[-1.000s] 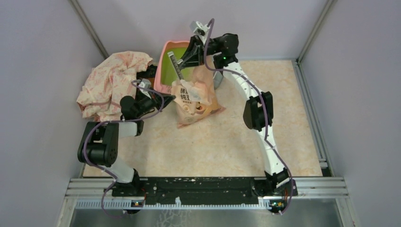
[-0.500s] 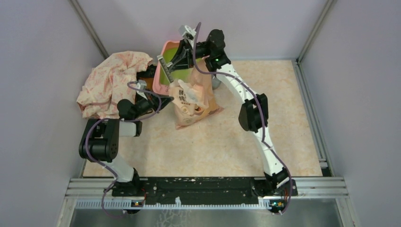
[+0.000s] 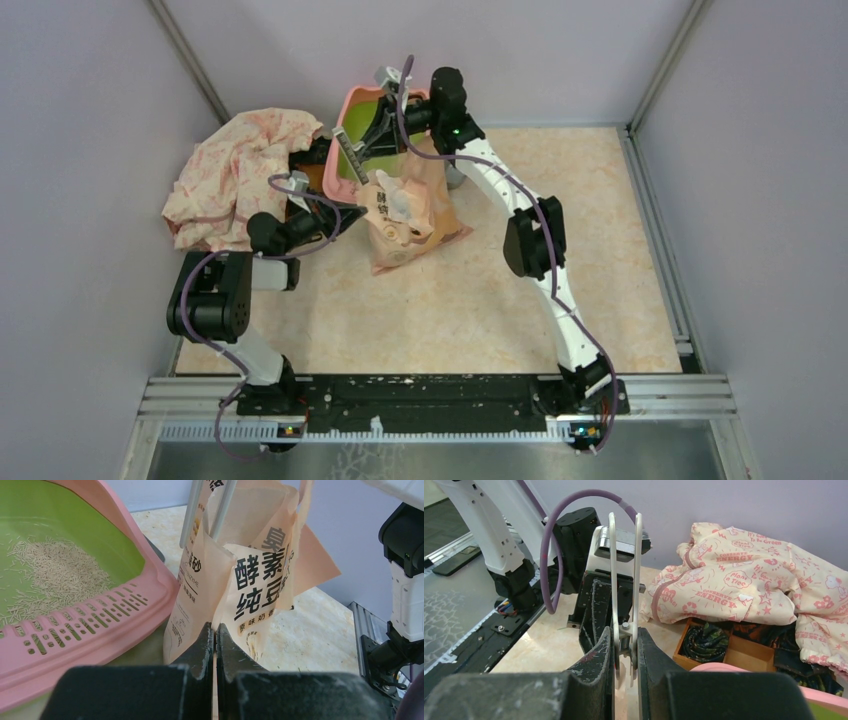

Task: Fill the litter box with clean litter
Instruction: Clamp the cat litter bag at the center of the board.

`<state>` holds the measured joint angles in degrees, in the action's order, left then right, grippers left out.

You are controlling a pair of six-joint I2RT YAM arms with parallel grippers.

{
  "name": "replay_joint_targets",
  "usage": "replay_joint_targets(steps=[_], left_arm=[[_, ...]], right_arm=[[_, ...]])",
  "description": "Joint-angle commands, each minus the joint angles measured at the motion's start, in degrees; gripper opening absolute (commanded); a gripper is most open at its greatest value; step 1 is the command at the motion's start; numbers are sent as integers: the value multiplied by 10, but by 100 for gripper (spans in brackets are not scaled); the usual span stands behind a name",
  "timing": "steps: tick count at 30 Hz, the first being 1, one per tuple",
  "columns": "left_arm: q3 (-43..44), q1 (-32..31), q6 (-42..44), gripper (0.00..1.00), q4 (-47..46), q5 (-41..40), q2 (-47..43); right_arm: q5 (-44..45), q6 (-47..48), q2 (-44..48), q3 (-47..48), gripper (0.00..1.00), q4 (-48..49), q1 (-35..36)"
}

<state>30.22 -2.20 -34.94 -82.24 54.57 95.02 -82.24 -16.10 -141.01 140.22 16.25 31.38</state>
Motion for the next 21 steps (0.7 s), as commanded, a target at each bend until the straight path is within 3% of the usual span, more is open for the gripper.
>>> replay_joint_targets(steps=[1, 10, 15, 21], left_arm=[[-7, 3, -8, 0, -53, 21, -16], [-15, 4, -14, 0, -63, 21, -19], [-14, 3, -26, 0, -79, 21, -14], [-14, 2, -36, 0, -93, 22, -9]], right_arm=[[-15, -6, 14, 0, 0, 14, 4], [-23, -77, 28, -10, 0, 93, 3], [-37, -209, 22, -14, 0, 234, 1], [-49, -250, 12, 12, 0, 260, 2]])
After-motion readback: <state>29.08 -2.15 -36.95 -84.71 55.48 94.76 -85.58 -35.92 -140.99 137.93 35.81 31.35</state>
